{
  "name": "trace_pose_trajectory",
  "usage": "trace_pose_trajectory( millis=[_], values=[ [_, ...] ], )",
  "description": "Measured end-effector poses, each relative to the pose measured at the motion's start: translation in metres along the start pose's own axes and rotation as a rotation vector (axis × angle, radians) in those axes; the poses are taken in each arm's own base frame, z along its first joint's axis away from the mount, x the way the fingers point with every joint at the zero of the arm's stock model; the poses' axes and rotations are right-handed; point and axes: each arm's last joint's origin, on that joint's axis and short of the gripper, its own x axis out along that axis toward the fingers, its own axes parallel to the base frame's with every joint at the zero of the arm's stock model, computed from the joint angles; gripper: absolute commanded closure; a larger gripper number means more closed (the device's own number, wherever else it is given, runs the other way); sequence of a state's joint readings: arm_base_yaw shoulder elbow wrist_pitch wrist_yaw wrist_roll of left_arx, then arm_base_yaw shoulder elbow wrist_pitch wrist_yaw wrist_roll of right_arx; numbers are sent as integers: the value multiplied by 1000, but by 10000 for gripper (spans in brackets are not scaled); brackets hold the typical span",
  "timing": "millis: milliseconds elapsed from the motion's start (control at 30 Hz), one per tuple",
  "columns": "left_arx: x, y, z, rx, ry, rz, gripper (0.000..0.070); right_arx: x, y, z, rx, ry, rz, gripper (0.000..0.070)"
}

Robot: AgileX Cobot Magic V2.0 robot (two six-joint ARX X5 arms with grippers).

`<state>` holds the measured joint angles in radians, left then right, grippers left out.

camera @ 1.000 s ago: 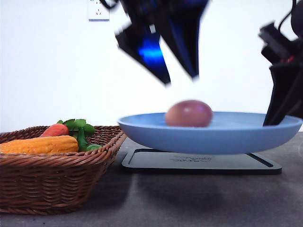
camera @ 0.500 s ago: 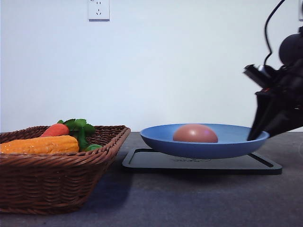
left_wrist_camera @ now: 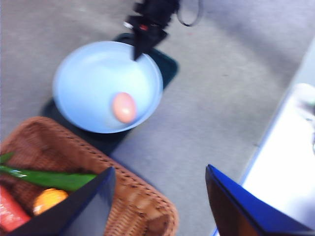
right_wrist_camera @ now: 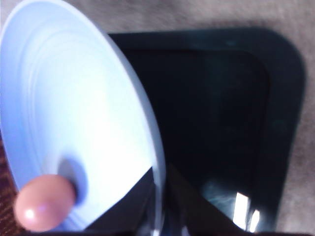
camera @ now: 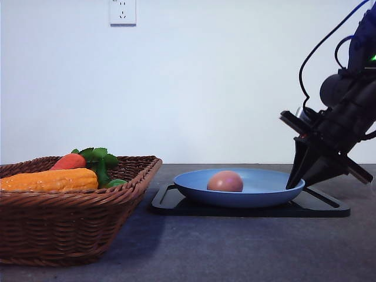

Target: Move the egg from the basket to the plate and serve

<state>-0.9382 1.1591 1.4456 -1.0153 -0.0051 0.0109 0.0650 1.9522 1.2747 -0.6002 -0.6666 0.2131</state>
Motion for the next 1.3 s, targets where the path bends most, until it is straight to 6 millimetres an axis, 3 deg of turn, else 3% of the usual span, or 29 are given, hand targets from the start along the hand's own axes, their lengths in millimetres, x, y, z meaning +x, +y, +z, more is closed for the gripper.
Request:
trace_pose_trajectory(
  millis=[167,333,400,700,833,1033,1100,1167,1300],
  values=[
    [0,0,0,0,0,1,325,0,0,0,-5,0,-4,675],
    [0,0,0,0,0,2,325,-1,-1,1,-15,-11,-45,415],
    [0,0,0,0,-1,2,325,-2,1,3,-24,-18,-41,369],
    [0,0,0,0,-2,3,325,-10,-1,6,-20,-25,-41,369],
    [0,0,0,0,-2,4,325,-27,-8,11,27,-27,-52,369],
    [0,2,2,-4,-19,55,328,-69,-9,28,49,-54,-10,375],
    [1,5,3,-10,-30,71,337,-82,-9,30,60,-57,-6,416],
    [3,8,6,-19,-44,87,376,-92,-8,27,64,-61,-5,501],
    [11,19,10,-41,-49,130,563,-113,9,18,22,-91,-2,674]
  ],
)
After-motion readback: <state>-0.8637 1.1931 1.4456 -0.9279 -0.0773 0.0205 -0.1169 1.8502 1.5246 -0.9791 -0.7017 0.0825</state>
